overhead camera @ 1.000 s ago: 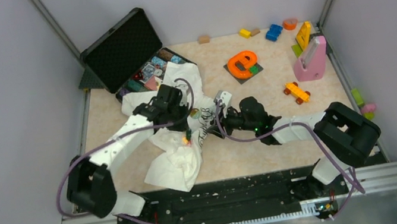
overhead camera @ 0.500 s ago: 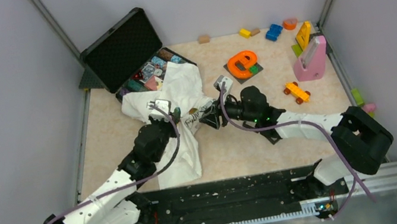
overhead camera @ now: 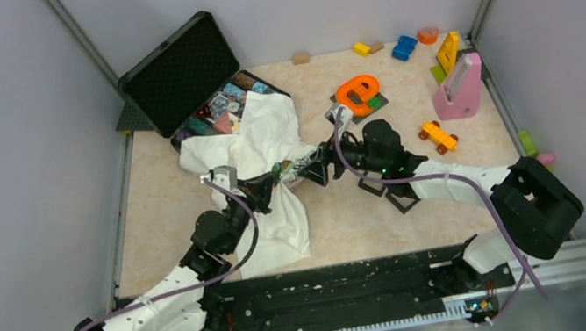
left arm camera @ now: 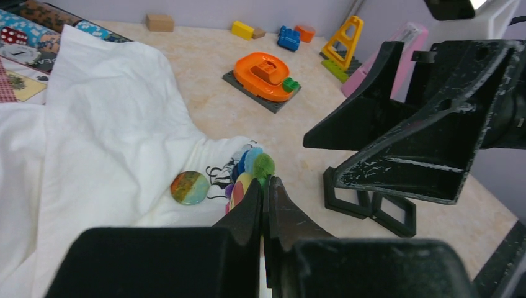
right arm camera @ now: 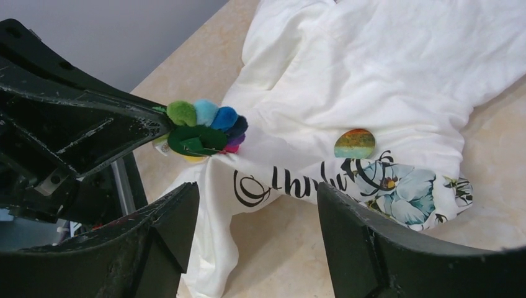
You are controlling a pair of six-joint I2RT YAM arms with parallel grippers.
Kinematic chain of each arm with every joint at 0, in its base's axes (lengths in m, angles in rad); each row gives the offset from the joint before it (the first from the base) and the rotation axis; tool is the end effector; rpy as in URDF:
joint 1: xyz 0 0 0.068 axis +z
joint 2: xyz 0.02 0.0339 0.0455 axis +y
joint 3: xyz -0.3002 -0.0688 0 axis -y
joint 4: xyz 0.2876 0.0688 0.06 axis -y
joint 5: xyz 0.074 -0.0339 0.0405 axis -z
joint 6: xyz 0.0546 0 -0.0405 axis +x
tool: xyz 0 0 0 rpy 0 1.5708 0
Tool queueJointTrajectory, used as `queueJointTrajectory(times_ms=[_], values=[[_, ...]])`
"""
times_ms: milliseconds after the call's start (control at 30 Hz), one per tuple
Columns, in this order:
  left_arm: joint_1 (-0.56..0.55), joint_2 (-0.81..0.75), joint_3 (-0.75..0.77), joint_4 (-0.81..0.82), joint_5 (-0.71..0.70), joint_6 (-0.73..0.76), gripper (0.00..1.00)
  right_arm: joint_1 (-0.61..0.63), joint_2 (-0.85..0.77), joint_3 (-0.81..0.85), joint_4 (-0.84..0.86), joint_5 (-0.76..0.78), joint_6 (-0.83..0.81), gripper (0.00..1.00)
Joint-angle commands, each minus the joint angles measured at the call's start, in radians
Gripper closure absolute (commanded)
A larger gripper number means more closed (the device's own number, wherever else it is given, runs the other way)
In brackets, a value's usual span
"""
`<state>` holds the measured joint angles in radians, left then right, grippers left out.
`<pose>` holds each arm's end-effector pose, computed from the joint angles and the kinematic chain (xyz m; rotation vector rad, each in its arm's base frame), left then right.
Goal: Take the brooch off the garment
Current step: Adjust the brooch on the clothes.
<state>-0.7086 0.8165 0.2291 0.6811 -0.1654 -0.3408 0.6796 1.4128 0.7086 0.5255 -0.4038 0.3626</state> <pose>0.1686 -0.1327 0.2348 0.1414 1.5144 -0.7248 0.2611 0.2386 0.2474 -0.6024 1.7709 1.0943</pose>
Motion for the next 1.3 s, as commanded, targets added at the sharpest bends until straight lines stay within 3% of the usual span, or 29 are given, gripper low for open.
queueJointTrajectory(times_ms=[0, 100, 267, 433, 567, 700, 767, 867, 967, 1267], values=[[-0.003, -0.041, -0.001, 0.092, 0.124, -0.067, 1.00, -0.019, -0.006, 0.002, 0.067, -0.072, 0.021, 0.28], [-0.003, -0.074, 0.043, -0.090, 0.218, -0.002, 1.00, -0.020, 0.038, 0.027, 0.066, -0.161, 0.002, 0.30], [-0.003, -0.069, 0.112, -0.403, 0.187, 0.048, 1.00, -0.018, 0.126, 0.063, 0.011, -0.182, -0.069, 0.32], [-0.005, -0.037, 0.074, -0.403, 0.140, 0.047, 1.00, 0.003, 0.210, 0.071, 0.008, -0.175, -0.116, 0.36], [-0.005, -0.003, 0.065, -0.371, 0.133, 0.056, 1.00, 0.076, 0.253, 0.126, -0.135, -0.107, -0.274, 0.39], [-0.005, 0.030, 0.081, -0.393, 0.118, 0.070, 1.00, 0.085, 0.259, 0.105, -0.115, -0.167, -0.326, 0.41], [-0.005, 0.043, 0.090, -0.404, 0.113, 0.070, 1.00, 0.089, 0.264, 0.103, -0.114, -0.176, -0.335, 0.50], [-0.005, 0.059, 0.097, -0.405, 0.096, 0.059, 1.00, 0.096, 0.284, 0.136, -0.157, -0.199, -0.341, 0.79], [-0.005, 0.065, 0.092, -0.382, 0.091, 0.040, 1.00, 0.100, 0.286, 0.152, -0.180, -0.214, -0.323, 0.97], [-0.007, 0.097, 0.073, -0.313, 0.120, -0.107, 1.00, 0.154, 0.250, 0.148, -0.136, -0.174, -0.132, 1.00]])
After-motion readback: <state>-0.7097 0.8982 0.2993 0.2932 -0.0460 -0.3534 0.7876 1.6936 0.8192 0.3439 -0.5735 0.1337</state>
